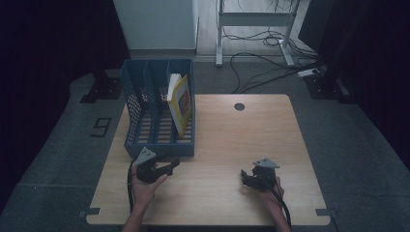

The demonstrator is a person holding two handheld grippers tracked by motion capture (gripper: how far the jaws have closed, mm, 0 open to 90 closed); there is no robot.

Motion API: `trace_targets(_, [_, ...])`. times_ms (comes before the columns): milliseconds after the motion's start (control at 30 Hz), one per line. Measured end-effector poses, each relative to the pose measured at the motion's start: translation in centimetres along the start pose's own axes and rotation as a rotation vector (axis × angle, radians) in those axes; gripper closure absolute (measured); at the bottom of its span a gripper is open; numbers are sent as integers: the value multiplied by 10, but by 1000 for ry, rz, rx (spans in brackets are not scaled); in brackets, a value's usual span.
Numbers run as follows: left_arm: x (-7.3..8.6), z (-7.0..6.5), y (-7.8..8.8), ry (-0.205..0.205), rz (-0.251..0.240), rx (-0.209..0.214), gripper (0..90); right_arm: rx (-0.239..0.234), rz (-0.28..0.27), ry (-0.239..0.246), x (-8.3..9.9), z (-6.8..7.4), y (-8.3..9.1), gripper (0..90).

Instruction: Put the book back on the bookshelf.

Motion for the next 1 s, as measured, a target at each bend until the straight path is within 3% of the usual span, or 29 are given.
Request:
trace_targets(167, [18, 1, -4, 1, 45, 12, 360, 1, 0, -1, 0, 0, 0, 231])
trace_targets(467, [32, 6, -5, 12, 75, 13, 351, 2, 1, -2, -1, 1, -1, 232])
trace_targets(1000, [39, 8, 3, 40, 64, 15, 345, -2, 0, 3, -5, 4, -5, 235])
Point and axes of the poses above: each handheld gripper's, and its own axes: y roughly backward along the jaws, x roughly out of its underside, z roughly to its left, the point moved 7 cm from there along -y, roughly forward along the jaws, and after that the axes turned 15 degrees about x, right-handed, at the moved point
